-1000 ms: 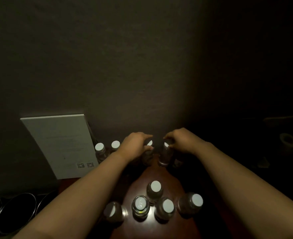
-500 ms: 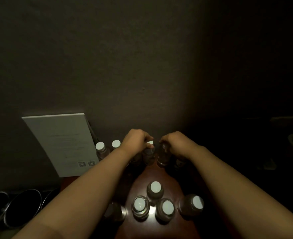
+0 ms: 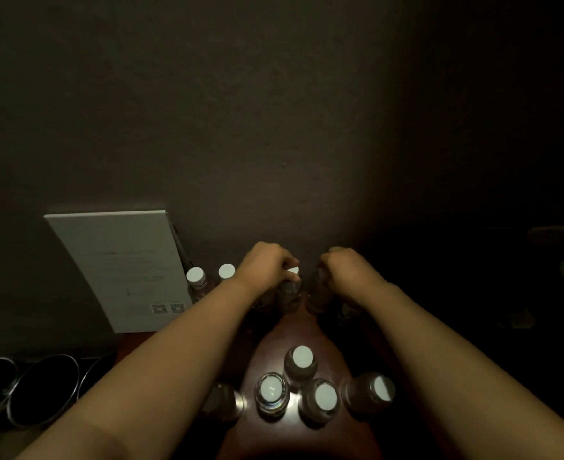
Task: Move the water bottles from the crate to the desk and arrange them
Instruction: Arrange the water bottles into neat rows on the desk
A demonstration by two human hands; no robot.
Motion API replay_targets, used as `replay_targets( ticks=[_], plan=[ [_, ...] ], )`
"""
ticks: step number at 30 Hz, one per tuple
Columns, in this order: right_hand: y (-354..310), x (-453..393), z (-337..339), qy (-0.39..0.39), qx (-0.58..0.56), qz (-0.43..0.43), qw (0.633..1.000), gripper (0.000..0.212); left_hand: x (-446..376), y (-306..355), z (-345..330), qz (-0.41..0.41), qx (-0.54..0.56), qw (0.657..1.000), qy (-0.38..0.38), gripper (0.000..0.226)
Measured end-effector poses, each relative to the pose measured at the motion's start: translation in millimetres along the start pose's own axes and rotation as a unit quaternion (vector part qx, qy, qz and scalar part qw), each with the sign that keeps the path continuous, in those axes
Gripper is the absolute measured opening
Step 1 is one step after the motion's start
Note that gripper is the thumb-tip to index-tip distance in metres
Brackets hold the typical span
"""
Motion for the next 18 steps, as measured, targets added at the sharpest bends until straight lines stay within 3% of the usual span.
replay_targets(
  ticks=[6, 11, 13, 18],
  plan=[
    [-1, 9, 6, -0.014, -0.017, 0.033, 0.999, 0.039, -2, -2, 0, 0.001, 0.001, 1.000, 0.004, 0.047],
    [6, 8, 3, 0.012, 0.022, -0.047, 0.999, 0.047, -3, -3, -1, 0.004, 0.007, 1.000, -0.003, 0.047],
    [7, 7, 2, 0.010, 0.033, -0.073, 0.997, 0.044, -2, -3, -1, 0.004, 0.007, 1.000, -0.005, 0.047],
    [-2, 8, 4, -0.006, -0.007, -0.009, 1.000, 0.027, -2, -4, -2, 0.006, 0.009, 1.000, 0.000, 0.048]
  ],
)
Point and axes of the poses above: each hand's wrist, its own x-axis away from the middle knuckle, its own z-axis out of the back of the hand, y = z × x, the point moved 8 cm from there along -x, towards the middle knuckle, and after that the axes turned 9 degrees about y, right-handed, at the moved point
